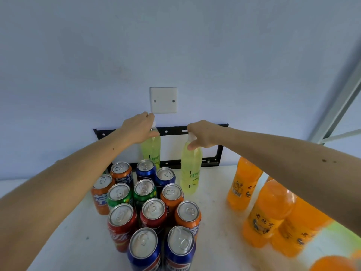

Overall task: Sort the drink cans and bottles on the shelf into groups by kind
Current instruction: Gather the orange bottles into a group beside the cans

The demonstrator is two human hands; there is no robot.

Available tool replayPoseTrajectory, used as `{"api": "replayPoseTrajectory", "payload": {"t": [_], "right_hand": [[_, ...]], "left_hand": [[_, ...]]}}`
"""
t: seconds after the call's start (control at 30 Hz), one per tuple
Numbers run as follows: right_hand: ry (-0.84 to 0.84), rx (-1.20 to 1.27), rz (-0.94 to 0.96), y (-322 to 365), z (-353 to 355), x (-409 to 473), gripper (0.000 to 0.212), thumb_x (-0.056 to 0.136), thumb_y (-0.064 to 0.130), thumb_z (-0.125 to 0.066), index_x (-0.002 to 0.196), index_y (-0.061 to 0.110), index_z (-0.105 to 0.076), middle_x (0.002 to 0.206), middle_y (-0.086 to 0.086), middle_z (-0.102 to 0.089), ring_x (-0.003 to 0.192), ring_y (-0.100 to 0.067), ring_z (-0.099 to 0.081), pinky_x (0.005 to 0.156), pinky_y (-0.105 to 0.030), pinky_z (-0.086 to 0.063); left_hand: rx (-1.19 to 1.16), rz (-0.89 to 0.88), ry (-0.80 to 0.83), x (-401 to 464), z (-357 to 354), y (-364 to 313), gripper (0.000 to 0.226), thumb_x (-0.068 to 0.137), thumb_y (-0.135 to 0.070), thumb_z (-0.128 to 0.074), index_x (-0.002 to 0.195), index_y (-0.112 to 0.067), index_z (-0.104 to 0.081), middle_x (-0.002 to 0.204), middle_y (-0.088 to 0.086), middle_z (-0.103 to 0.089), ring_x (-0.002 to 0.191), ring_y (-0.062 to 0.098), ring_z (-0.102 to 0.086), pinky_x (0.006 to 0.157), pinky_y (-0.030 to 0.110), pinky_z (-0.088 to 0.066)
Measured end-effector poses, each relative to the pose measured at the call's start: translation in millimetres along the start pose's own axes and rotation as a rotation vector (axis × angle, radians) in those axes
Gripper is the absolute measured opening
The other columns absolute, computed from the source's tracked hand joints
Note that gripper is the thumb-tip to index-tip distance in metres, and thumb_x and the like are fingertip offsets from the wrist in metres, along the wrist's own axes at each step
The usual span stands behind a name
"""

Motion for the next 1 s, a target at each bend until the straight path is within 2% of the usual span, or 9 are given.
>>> {"api": "replayPoseTrajectory", "payload": {"t": [0.1, 0.33, 0.43, 0.53, 0.6, 0.7, 0.83, 0.9, 1.0], "right_hand": [[-0.023, 0.002, 0.013, -4.1, 3.4, -6.0, 0.049, 0.089, 0.038, -0.066, 0.125, 0.009, -0.050, 0.118, -0.009, -0.058, 0.103, -0.025, -0.055, 0.081, -0.033, -0.047], [-0.161, 0.048, -0.011, -40.6, 47.6, -46.4, 0.047, 0.089, 0.035, -0.066, 0.126, 0.010, -0.051, 0.122, -0.007, -0.056, 0.095, -0.018, -0.042, 0.076, -0.028, -0.033], [-0.233, 0.063, -0.053, -66.6, 77.2, -73.7, 0.046, 0.089, 0.033, -0.068, 0.124, 0.008, -0.053, 0.121, -0.008, -0.056, 0.094, -0.017, -0.044, 0.073, -0.027, -0.035], [-0.310, 0.110, -0.110, -101.8, 103.3, -104.1, 0.042, 0.087, 0.029, -0.070, 0.120, 0.008, -0.055, 0.117, -0.009, -0.057, 0.091, -0.023, -0.059, 0.068, -0.031, -0.048], [-0.349, 0.132, -0.146, -128.3, 114.5, -125.2, 0.036, 0.086, 0.027, -0.072, 0.113, 0.009, -0.056, 0.112, -0.011, -0.060, 0.086, -0.027, -0.064, 0.068, -0.036, -0.056], [-0.378, 0.095, -0.189, -169.2, 123.7, -154.9, 0.032, 0.085, 0.026, -0.072, 0.108, 0.009, -0.057, 0.106, -0.011, -0.063, 0.078, -0.027, -0.065, 0.063, -0.035, -0.055], [-0.375, 0.059, -0.257, -229.2, 123.0, -190.1, 0.035, 0.085, 0.028, -0.072, 0.111, 0.009, -0.057, 0.106, -0.009, -0.061, 0.062, -0.014, -0.058, 0.059, -0.028, -0.050], [-0.354, 0.034, -0.281, -261.5, 118.5, -204.4, 0.037, 0.085, 0.030, -0.072, 0.112, 0.009, -0.057, 0.106, -0.010, -0.064, 0.068, -0.018, -0.062, 0.061, -0.029, -0.049], [-0.312, 0.023, -0.293, -308.0, 106.4, -222.1, 0.038, 0.085, 0.030, -0.071, 0.114, 0.009, -0.057, 0.108, -0.010, -0.064, 0.087, -0.025, -0.061, 0.068, -0.031, -0.046]], "left_hand": [[-0.049, 0.024, 0.021, 2.9, -1.4, 1.6, 0.050, 0.094, -0.045, -0.054, 0.123, -0.006, -0.040, 0.105, 0.014, -0.059, 0.086, 0.027, -0.056, 0.062, 0.034, -0.042], [-0.093, -0.041, 0.013, 0.0, 9.0, -16.9, 0.033, 0.094, -0.038, -0.057, 0.111, -0.010, -0.051, 0.105, 0.012, -0.059, 0.088, 0.025, -0.055, 0.067, 0.035, -0.044], [-0.077, -0.099, -0.054, 1.3, 37.1, -37.1, 0.032, 0.094, -0.037, -0.058, 0.107, -0.009, -0.051, 0.101, 0.011, -0.057, 0.085, 0.026, -0.053, 0.066, 0.035, -0.042], [-0.075, -0.154, -0.120, 6.1, 73.1, -62.3, 0.032, 0.092, -0.036, -0.060, 0.106, -0.009, -0.051, 0.100, 0.010, -0.058, 0.088, 0.029, -0.053, 0.069, 0.037, -0.043], [-0.089, -0.204, -0.156, 11.1, 94.7, -85.5, 0.031, 0.091, -0.036, -0.062, 0.105, -0.010, -0.051, 0.101, 0.013, -0.060, 0.089, 0.029, -0.053, 0.072, 0.038, -0.044], [-0.105, -0.242, -0.205, 20.2, 122.7, -129.4, 0.030, 0.091, -0.034, -0.063, 0.106, -0.011, -0.052, 0.102, 0.015, -0.060, 0.093, 0.032, -0.054, 0.073, 0.037, -0.042], [-0.133, -0.277, -0.230, 35.3, 148.4, -204.0, 0.033, 0.091, -0.033, -0.062, 0.111, -0.008, -0.052, 0.103, 0.014, -0.058, 0.091, 0.031, -0.052, 0.066, 0.035, -0.040], [-0.154, -0.303, -0.241, 45.1, 153.3, -244.0, 0.035, 0.091, -0.034, -0.062, 0.112, -0.008, -0.052, 0.106, 0.015, -0.059, 0.093, 0.031, -0.052, 0.075, 0.039, -0.044], [-0.215, -0.317, -0.225, 58.9, 152.8, -304.6, 0.034, 0.091, -0.034, -0.062, 0.112, -0.009, -0.051, 0.103, 0.012, -0.057, 0.086, 0.027, -0.050, 0.073, 0.037, -0.043]]}}
Point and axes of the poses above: each hand's wrist, its own x-axis towards the middle knuckle, its own z-axis out of the back of the hand, y = z × x, the point moved 7 cm from there along x, towards the middle knuckle
